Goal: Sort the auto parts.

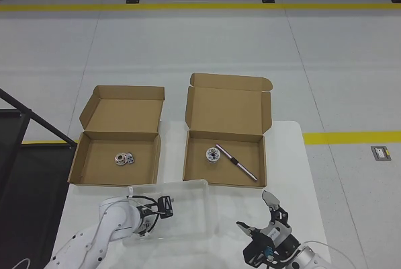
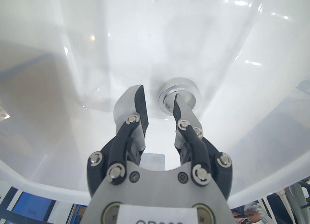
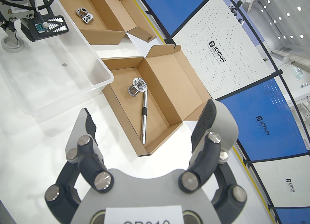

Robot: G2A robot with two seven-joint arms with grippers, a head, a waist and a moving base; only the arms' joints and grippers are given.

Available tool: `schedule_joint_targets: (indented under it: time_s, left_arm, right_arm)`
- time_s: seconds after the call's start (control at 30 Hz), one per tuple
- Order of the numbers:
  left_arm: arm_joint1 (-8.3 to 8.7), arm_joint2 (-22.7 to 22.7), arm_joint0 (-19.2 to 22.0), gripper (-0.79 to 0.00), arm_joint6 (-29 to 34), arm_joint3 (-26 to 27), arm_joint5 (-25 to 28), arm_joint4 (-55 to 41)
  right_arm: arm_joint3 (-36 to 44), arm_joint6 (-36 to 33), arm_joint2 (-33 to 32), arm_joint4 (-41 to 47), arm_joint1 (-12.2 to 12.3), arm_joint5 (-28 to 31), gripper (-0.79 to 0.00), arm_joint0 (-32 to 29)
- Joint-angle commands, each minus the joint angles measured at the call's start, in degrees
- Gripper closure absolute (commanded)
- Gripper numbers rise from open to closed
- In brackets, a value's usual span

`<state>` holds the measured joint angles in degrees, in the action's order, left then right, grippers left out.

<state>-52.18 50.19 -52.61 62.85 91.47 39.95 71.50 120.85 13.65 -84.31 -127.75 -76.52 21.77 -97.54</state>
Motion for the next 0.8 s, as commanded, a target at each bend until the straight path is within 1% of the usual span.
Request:
schedule_joint_targets:
  time_s: [0.0, 0.17, 0.23, 0.27, 0.3, 0.33, 0.47, 0.57, 0.63, 0.77]
  left_arm:
    - [-0.15, -0.37, 0.18, -0.302, -0.09, -0.47, -0.18, 0.39]
    - [-0.53, -0.99, 0.66, -0.296, -0.69, -1.51, -0.48, 0.73]
    - [-0.67, -1.17, 0.83, -0.271, -0.88, -1.83, -0.53, 0.82]
    - [-0.73, -1.28, 0.89, -0.228, -0.97, -1.96, -0.53, 0.85]
    - [-0.8, -1.38, 0.95, -0.132, -1.07, -2.1, -0.51, 0.87]
    - [-0.85, -1.48, 1.01, 0.0, -1.09, -2.21, -0.47, 1.0]
    - [-0.88, -1.02, 0.95, 0.0, -2.09, -1.71, -0.21, 0.42]
    - [-0.51, 0.58, 0.16, 0.0, -3.44, 0.41, 0.2, -0.79]
    - [0.0, 2.41, -0.92, 0.0, -4.62, 2.52, 1.27, -2.36]
    - [1.38, 8.29, -4.16, 0.0, -7.89, 7.53, 1.29, -5.75]
  right_arm:
    - [0.0, 0.0, 0.0, 0.0, 0.0, 0.0, -0.785, 0.0]
    - [0.0, 0.0, 0.0, 0.0, 0.0, 0.0, -0.785, 0.0]
    - [0.0, 0.0, 0.0, 0.0, 0.0, 0.0, -0.785, 0.0]
    - [0.0, 0.0, 0.0, 0.0, 0.0, 0.0, -0.785, 0.0]
    - [0.0, 0.0, 0.0, 0.0, 0.0, 0.0, -0.785, 0.0]
    - [0.0, 0.0, 0.0, 0.0, 0.0, 0.0, -0.785, 0.0]
    - [0.0, 0.0, 0.0, 0.0, 0.0, 0.0, -0.785, 0.0]
    - [0.0, 0.0, 0.0, 0.0, 0.0, 0.0, -0.785, 0.0]
    - [0.0, 0.0, 0.0, 0.0, 0.0, 0.0, -0.785, 0.0]
    - [0.0, 0.0, 0.0, 0.0, 0.0, 0.0, -0.785, 0.0]
